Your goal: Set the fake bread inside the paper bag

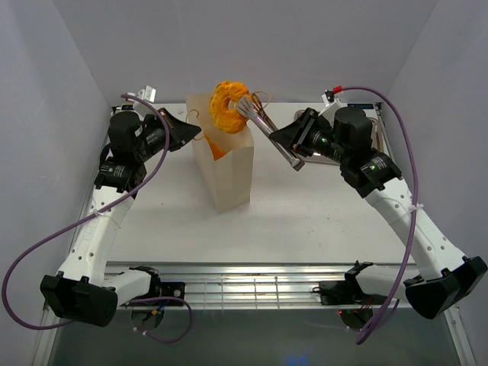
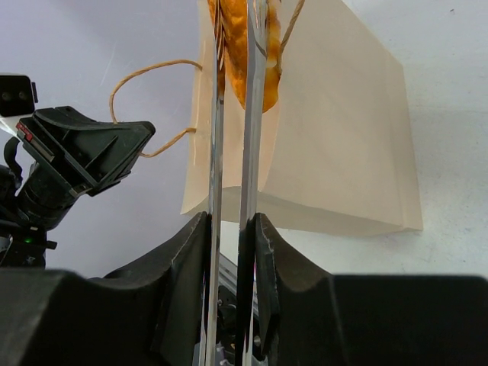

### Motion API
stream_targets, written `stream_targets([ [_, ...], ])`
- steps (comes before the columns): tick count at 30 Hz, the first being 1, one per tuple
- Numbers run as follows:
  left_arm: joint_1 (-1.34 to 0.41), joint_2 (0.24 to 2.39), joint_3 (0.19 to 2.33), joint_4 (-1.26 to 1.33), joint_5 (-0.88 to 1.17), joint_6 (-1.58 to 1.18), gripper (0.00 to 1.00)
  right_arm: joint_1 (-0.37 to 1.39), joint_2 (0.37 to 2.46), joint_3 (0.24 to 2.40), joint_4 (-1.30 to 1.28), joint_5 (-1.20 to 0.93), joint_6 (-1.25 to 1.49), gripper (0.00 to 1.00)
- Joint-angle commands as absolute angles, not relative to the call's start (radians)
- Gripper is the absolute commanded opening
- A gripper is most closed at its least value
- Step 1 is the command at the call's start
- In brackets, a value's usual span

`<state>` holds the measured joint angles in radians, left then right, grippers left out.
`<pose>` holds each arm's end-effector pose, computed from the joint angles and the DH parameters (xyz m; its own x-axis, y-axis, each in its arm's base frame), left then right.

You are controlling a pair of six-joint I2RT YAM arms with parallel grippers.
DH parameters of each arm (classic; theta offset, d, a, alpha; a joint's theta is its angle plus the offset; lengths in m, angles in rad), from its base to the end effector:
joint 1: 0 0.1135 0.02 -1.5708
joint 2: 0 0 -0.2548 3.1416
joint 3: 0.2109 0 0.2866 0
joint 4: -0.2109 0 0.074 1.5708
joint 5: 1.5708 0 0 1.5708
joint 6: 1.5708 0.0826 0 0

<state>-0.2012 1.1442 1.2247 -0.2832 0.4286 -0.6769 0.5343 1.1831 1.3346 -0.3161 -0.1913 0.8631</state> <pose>0.3215 -0.1006 0.3978 -0.5175 -0.4759 -0.7112 0.3291 0.6565 -0.6788 0.2886 0.1890 0.4256 -0.5942 0.5152 -0.6176 -0.3228 0.5506 0.7698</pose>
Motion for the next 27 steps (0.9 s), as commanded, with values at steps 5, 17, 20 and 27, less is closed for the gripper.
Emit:
stream_targets([
  [5, -0.202, 1.126, 1.247, -0.268, 0.436, -0.695, 0.00, 0.597, 1.242, 1.416, -0.245, -0.245, 0.868, 0.08],
  [17, -0.204, 1.118, 1.252, -0.275, 0.442, -0.684, 0.00, 0.604, 1.232, 1.292, -0.132, -0.291, 0.943, 0.10],
  [20, -0.203, 1.114, 1.247, -0.275, 0.439, -0.681, 0.00, 0.604, 1.236, 1.270, -0.107, -0.316, 0.968, 0.14],
  [27, -0.202, 1.108, 1.252, -0.287, 0.430, -0.670, 0.00, 0.604, 1.224, 1.256, -0.094, -0.324, 0.977, 0.28],
])
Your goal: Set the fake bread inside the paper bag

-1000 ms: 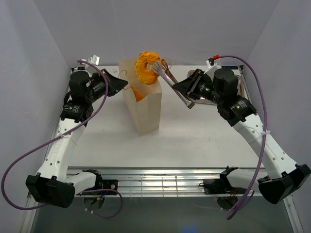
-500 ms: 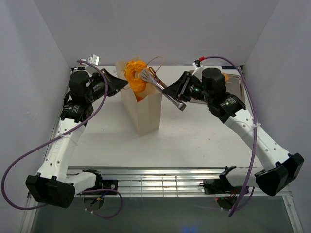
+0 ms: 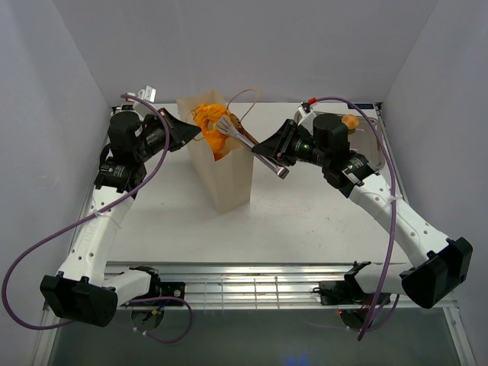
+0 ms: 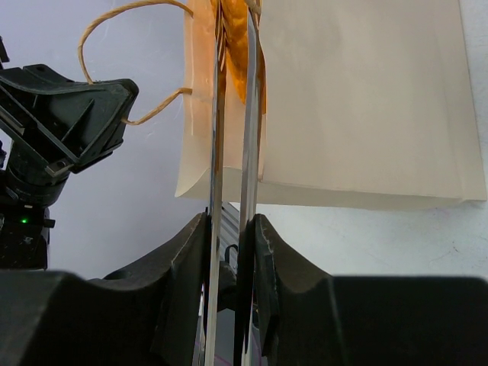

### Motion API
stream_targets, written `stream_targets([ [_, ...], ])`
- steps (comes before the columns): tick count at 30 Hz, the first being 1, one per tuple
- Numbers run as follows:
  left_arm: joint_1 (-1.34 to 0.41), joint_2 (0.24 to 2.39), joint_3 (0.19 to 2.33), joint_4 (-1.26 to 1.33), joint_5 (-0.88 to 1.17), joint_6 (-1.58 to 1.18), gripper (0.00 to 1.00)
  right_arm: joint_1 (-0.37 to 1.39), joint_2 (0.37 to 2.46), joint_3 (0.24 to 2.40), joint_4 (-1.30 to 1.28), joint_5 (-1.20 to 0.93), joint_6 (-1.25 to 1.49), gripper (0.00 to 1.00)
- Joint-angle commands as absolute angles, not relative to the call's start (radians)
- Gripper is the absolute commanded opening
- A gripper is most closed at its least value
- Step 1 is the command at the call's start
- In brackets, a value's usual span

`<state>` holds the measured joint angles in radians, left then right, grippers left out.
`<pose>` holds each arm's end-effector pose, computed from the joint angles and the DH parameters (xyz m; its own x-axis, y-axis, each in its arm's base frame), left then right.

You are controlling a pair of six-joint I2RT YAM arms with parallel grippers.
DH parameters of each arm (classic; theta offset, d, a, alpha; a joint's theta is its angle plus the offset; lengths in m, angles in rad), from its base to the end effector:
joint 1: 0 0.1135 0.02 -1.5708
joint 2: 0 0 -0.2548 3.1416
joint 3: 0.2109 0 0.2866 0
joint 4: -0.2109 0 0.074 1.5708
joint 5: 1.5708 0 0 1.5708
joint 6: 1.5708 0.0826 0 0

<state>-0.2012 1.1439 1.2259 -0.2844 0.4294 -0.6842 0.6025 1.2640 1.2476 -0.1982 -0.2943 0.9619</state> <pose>0.3213 -0.1006 0.3982 -0.5200 -0.4804 -0.7062 0.3260 0.6526 -0.6840 0.2944 0.2316 0.3792 -0.7368 0.4460 -0.5082 -0.2998 0.4581 0.8368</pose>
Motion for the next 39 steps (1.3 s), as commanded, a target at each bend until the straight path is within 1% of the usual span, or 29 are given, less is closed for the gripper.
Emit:
stream_targets([
  [1, -0.202, 1.106, 1.250, -0.285, 0.431, -0.670, 0.00, 0.604, 1.221, 1.256, -0.095, -0.321, 0.979, 0.31],
  [4, -0.204, 1.108, 1.250, -0.285, 0.433, -0.670, 0.00, 0.603, 1.210, 1.259, -0.097, -0.313, 0.980, 0.36],
  [15, -0.203, 1.103, 1.243, -0.285, 0.430, -0.669, 0.00, 0.604, 1.207, 1.252, -0.095, -0.313, 0.985, 0.44],
  [24, -0.202, 1.108, 1.244, -0.285, 0.433, -0.669, 0.00, 0.603, 1.200, 1.259, -0.097, -0.308, 0.985, 0.45],
  [29, -0.203, 1.109, 1.239, -0.287, 0.434, -0.667, 0.00, 0.594, 1.193, 1.290, -0.095, -0.305, 0.982, 0.43],
  [35, -0.204, 1.111, 1.233, -0.282, 0.434, -0.667, 0.00, 0.503, 1.229, 1.412, -0.094, -0.374, 0.994, 0.43],
  [38, -0.203, 1.112, 1.236, -0.282, 0.436, -0.663, 0.00, 0.411, 1.244, 1.471, -0.089, -0.420, 1.012, 0.42],
  [39, -0.202, 1.111, 1.236, -0.282, 0.436, -0.663, 0.00, 0.355, 1.247, 1.479, -0.084, -0.435, 1.029, 0.42],
])
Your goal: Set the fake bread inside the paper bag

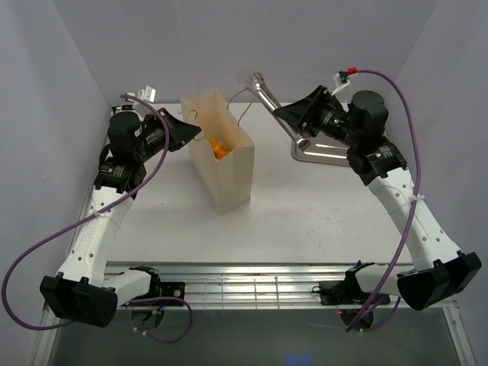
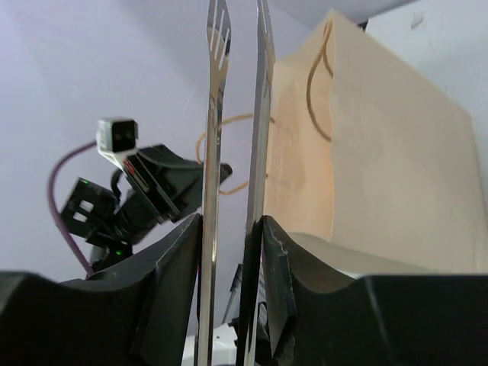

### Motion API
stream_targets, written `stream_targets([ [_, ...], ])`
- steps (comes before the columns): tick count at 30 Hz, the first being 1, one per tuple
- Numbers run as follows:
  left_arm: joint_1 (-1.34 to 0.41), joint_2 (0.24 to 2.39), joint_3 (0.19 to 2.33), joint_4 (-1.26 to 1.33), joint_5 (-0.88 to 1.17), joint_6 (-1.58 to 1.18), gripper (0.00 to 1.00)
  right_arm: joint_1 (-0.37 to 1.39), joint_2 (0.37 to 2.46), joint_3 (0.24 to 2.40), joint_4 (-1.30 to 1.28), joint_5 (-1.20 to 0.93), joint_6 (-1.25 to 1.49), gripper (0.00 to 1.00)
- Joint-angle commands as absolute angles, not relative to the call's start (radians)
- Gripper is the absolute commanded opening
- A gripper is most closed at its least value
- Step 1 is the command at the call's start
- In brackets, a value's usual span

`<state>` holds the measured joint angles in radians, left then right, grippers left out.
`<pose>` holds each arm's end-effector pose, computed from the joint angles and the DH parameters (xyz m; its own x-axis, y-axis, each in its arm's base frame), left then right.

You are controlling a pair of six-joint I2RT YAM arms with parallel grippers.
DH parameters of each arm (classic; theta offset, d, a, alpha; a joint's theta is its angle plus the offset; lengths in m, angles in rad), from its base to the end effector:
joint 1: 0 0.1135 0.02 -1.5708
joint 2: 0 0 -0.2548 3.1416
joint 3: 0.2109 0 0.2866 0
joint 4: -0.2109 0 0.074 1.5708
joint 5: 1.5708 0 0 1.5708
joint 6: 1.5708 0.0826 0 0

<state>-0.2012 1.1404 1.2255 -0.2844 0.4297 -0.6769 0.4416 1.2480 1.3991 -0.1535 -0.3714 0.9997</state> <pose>0.3204 -0.1005 0.3991 -0.5156 -0.4760 -0.7124 0.3320 0.6555 -0.6783 0.3110 0.1802 0.4563 -0.6123 0.5777 -0.5398 -0.3908 0.3724 0.8418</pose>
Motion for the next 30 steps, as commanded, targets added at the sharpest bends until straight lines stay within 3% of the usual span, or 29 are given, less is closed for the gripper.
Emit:
stream_targets([
  [1, -0.204, 1.111, 1.236, -0.285, 0.436, -0.661, 0.00, 0.329, 1.249, 1.486, -0.069, -0.465, 1.038, 0.42],
  [12, -0.204, 1.123, 1.242, -0.288, 0.452, -0.646, 0.00, -0.036, 1.227, 1.460, 0.018, -0.589, 1.109, 0.42],
  [18, -0.204, 1.118, 1.247, -0.299, 0.449, -0.641, 0.00, -0.193, 1.206, 1.234, 0.156, -0.687, 1.172, 0.42],
  [30, -0.204, 1.134, 1.236, -0.288, 0.453, -0.641, 0.00, -0.281, 1.282, 0.990, 0.232, -0.727, 1.105, 0.42],
])
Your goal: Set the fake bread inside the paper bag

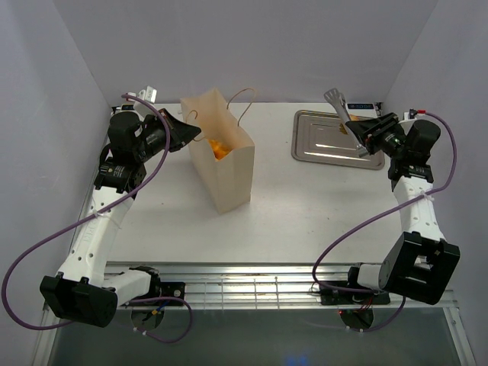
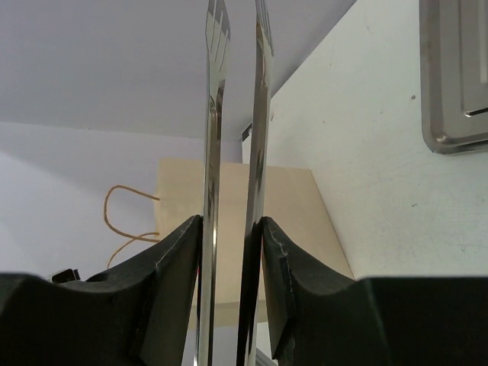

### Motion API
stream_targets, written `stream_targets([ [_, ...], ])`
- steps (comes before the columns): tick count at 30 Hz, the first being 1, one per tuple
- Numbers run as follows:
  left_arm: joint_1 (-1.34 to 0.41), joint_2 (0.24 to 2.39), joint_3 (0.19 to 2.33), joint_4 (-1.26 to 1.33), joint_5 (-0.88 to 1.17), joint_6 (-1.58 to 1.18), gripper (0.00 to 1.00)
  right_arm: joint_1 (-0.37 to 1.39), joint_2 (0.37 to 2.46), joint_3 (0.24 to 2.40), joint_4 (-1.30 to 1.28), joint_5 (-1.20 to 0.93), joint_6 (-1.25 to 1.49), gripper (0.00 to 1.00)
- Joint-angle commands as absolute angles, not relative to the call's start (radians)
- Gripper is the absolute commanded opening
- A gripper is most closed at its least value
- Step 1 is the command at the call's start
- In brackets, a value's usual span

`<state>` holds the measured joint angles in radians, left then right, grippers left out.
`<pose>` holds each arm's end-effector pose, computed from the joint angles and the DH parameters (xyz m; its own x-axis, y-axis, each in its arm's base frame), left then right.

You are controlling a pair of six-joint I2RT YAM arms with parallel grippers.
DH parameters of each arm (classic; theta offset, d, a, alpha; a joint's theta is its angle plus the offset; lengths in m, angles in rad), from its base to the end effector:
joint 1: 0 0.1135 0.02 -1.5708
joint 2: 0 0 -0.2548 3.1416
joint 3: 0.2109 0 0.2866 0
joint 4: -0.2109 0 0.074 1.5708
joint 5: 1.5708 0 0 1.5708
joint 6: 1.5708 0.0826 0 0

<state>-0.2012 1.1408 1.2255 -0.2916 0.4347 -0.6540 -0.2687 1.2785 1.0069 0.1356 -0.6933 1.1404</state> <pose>0.3200 -0.1008 0.3980 -0.5157 -0.4580 -0.7241 0.3419 0.6649 -0.6640 0.3697 -0.0470 0.3215 -0.4237 0.8417 -0.3346 -0.0507 0.3468 0.9366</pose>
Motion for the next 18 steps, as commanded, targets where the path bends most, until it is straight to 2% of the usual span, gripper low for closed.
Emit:
stream_targets([
  [1, -0.203, 1.134, 1.235, -0.288, 0.453, -0.641, 0.00, -0.282, 1.295, 0.979, 0.235, -0.724, 1.098, 0.42],
  [18, -0.204, 1.155, 1.213, -0.261, 0.457, -0.632, 0.00, -0.419, 1.505, 0.854, 0.318, -0.749, 1.028, 0.43],
])
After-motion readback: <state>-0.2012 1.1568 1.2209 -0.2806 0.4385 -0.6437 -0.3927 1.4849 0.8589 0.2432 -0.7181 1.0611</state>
